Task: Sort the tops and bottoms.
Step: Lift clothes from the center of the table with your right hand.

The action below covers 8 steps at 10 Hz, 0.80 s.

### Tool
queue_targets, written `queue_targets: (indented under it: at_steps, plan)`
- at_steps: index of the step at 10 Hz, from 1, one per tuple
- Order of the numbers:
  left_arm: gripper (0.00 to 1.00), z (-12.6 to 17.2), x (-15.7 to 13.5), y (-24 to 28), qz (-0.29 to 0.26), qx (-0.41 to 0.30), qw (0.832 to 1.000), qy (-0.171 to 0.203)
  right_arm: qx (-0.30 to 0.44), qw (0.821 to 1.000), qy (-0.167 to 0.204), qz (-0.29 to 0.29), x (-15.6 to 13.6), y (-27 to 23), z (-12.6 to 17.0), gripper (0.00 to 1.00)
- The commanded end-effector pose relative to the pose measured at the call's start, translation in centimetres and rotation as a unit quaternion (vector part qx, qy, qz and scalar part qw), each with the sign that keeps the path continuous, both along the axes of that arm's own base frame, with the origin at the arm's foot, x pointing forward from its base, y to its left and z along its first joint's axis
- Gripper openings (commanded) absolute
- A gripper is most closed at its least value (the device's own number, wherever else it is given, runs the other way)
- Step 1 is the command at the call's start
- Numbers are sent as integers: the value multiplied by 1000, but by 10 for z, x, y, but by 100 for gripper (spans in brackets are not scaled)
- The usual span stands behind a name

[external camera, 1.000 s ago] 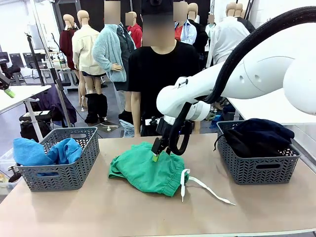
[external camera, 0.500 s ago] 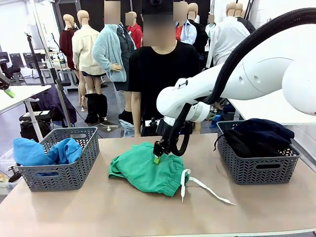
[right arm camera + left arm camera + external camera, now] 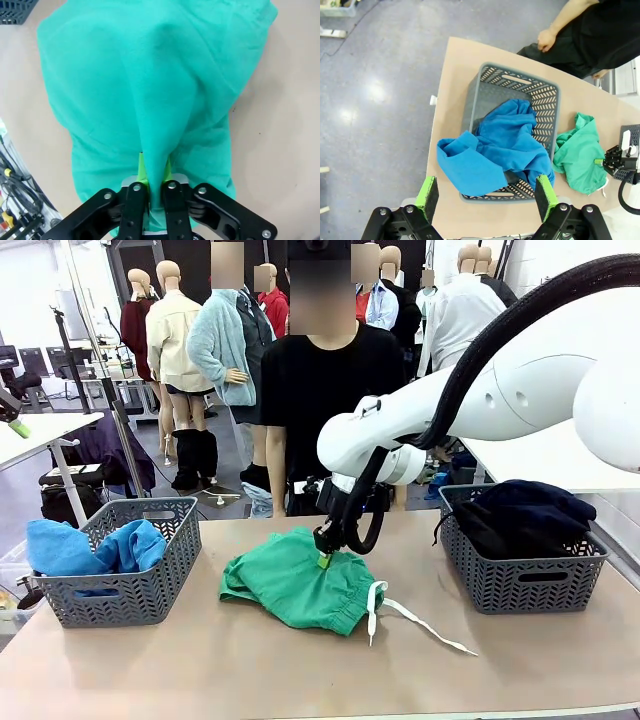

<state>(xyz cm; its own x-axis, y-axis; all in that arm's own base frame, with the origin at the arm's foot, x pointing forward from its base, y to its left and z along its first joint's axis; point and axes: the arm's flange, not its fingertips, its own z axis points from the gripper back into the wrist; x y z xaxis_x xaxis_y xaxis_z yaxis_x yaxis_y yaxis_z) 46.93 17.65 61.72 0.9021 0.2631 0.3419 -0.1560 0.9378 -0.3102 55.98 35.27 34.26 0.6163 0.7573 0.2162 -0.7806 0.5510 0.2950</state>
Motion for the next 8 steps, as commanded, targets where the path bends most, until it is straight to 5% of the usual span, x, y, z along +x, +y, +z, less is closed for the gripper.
queue_targets:
  at_steps: [1,3,8]
  plan:
    - [100,2,-2,-1,12,11,1000,2,0,1000,-5,5,-5,-5,12,0]
    - [100,2,-2,-1,12,11,1000,2,-17,999,-18,24,-14,-15,42,0]
    - [100,2,-2,-1,12,11,1000,2,-85,988,-125,25,-37,-59,205,0]
